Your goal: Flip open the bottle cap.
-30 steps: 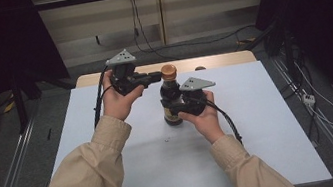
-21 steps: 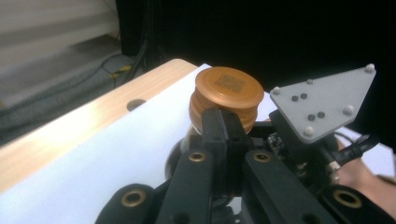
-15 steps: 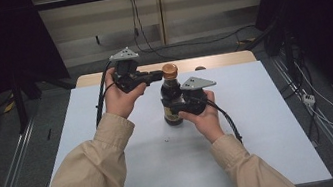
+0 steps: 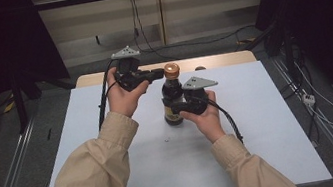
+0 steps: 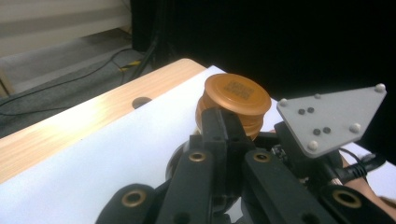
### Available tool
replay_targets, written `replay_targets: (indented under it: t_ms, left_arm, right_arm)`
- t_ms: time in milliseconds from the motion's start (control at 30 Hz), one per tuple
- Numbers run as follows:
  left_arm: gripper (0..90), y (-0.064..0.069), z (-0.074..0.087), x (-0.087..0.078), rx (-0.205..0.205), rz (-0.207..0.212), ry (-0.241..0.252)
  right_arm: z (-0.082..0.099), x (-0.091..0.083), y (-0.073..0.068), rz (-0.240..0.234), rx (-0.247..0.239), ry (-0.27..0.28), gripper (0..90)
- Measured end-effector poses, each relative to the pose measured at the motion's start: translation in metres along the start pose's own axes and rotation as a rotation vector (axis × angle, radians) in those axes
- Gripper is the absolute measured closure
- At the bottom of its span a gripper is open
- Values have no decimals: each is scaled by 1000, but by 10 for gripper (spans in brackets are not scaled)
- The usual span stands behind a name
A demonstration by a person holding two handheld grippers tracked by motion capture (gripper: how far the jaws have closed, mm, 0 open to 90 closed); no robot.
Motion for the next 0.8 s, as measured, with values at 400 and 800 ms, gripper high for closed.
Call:
replay_targets:
  t_ms: [400,800]
  left_arm:
    - [900,4,-20,-20,35,-23,10]
    - [900,6,4,-13,41,19,-64]
  right_arm:
    - [1,1,-4,-3,-32,2,317]
    - [0,3,-5,-1,-36,-4,315]
Point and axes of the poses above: each handheld gripper's, and its own axes: x roughly forward along the jaws, z roughly out of its underside, y roughly to its right, the point moved 9 cm from there along x, roughly forward along the jaws, and after that the axes turned 6 degrees about y, right-handed, at the moved point
